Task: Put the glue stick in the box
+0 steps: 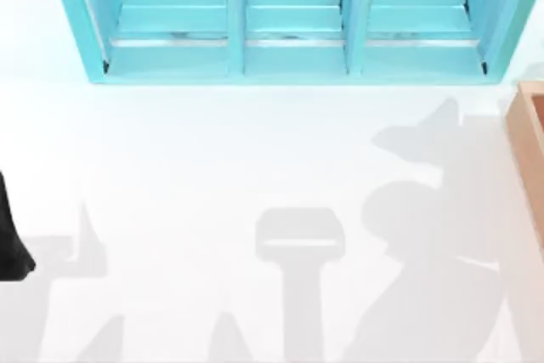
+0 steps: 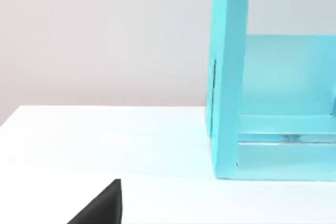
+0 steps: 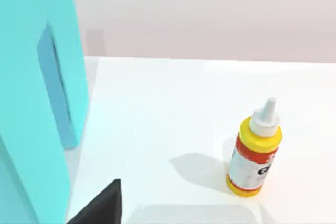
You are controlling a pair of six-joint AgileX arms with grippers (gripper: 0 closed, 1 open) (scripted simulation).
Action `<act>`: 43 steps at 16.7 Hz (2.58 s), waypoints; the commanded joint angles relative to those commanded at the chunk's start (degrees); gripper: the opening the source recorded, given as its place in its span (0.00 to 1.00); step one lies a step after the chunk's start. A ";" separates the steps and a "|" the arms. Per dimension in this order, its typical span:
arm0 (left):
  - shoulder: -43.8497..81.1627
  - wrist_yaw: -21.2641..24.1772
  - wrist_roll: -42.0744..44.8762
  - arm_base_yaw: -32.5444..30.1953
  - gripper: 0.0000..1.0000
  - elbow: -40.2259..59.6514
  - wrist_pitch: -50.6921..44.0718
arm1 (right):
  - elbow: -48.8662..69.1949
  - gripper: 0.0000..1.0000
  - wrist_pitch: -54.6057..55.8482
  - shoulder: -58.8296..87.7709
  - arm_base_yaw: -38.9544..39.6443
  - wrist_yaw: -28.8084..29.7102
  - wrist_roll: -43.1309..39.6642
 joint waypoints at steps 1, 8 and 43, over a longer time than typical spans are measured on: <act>0.00 0.00 0.00 0.00 1.00 0.00 0.00 | 2.08 1.00 0.83 4.03 -0.52 -0.40 -0.22; 0.00 0.00 0.00 0.00 1.00 0.00 0.00 | 11.28 1.00 4.60 21.86 -2.79 -2.15 -1.28; 0.00 0.00 0.00 0.00 1.00 0.00 0.00 | 38.14 0.47 -0.34 43.99 -0.57 0.12 -0.27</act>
